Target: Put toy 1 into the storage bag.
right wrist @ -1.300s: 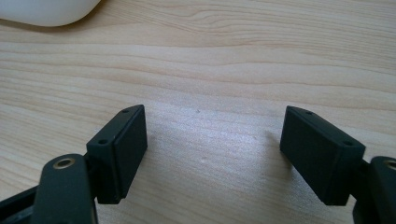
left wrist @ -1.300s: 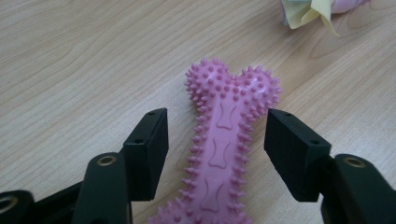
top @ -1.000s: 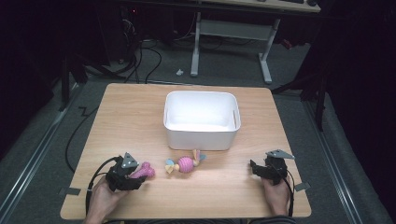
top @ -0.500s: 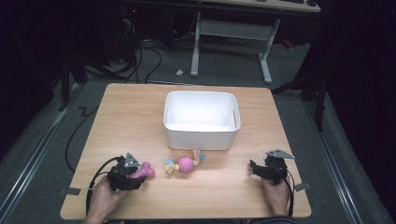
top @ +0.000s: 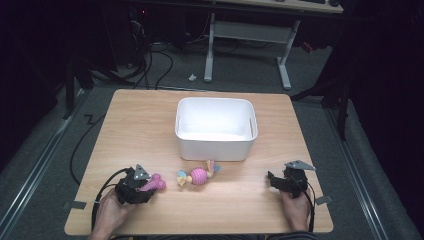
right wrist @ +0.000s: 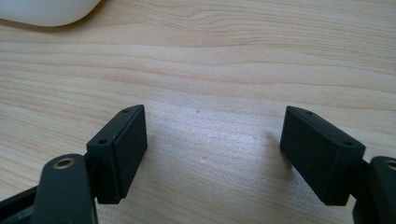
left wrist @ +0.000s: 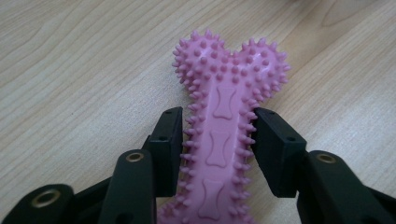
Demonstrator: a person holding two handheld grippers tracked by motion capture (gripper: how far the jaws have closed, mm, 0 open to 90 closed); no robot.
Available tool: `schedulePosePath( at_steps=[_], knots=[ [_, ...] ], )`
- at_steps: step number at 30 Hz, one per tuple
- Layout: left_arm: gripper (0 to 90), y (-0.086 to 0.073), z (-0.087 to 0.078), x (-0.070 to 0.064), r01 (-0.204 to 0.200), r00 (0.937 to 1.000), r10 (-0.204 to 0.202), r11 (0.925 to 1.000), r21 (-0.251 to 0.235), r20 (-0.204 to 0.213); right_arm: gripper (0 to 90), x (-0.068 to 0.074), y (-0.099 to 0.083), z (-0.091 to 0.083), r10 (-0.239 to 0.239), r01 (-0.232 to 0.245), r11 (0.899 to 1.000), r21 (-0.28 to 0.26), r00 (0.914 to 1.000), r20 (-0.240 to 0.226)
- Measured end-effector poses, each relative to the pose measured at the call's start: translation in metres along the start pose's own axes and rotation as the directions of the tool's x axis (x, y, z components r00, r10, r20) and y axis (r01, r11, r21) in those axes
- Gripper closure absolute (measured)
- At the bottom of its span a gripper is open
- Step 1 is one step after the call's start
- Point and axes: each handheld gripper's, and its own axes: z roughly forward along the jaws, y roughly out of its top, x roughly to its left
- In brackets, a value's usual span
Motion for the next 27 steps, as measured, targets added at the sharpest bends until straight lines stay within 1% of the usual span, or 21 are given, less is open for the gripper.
schedulePosePath(
  at_steps=[1, 6, 11, 15, 18, 19, 20, 23, 27],
  knots=[
    [56.8, 0.000, 0.000, 0.000, -0.008, 1.0000, 0.008, 1.0000, 0.001, -0.002, 23.2, 0.000, 0.000, 0.000, 0.000, 0.000, 1.000, 0.000, 1.0000, 0.000],
    [58.6, -0.001, -0.002, 0.000, -0.005, 1.0000, 0.004, 1.0000, -0.007, -0.006, 23.2, 0.000, 0.000, 0.000, 0.000, 0.000, 1.000, 0.000, 1.0000, 0.000],
    [59.1, 0.000, -0.004, 0.000, -0.013, 0.9998, 0.013, 0.9998, -0.015, -0.013, 23.2, 0.000, 0.000, 0.000, 0.000, 0.000, 1.000, 0.000, 1.0000, 0.000],
    [59.2, 0.003, -0.009, 0.003, -0.002, 0.9999, 0.002, 0.9994, -0.033, -0.013, 23.2, 0.000, 0.000, 0.000, 0.000, 0.000, 1.000, 0.000, 1.0000, 0.000],
    [59.3, 0.004, -0.012, 0.003, 0.001, 0.9997, -0.002, 0.9991, -0.043, -0.023, 23.2, 0.000, 0.000, 0.000, 0.000, 0.000, 1.000, 0.000, 1.0000, 0.000],
    [59.4, 0.004, -0.014, 0.005, 0.008, 0.9999, -0.009, 0.9986, -0.052, -0.013, 23.1, 0.000, 0.000, 0.000, 0.000, 0.000, 1.000, 0.000, 1.0000, 0.000],
    [59.4, 0.004, -0.014, 0.005, 0.008, 0.9999, -0.009, 0.9986, -0.052, -0.013, 23.1, 0.000, 0.000, 0.000, 0.000, 0.000, 1.000, 0.000, 1.0000, 0.000],
    [59.5, 0.006, -0.018, 0.008, 0.015, 0.9998, -0.016, 0.9972, -0.073, -0.010, 23.2, 0.000, 0.000, 0.000, 0.000, 0.000, 1.000, 0.000, 1.0000, -0.001],
    [59.6, 0.012, -0.023, 0.011, 0.023, 0.9997, -0.024, 0.9968, -0.076, -0.003, 23.6, 0.000, 0.000, 0.000, 0.001, -0.001, 1.000, 0.000, 1.0000, -0.005]
  ],
)
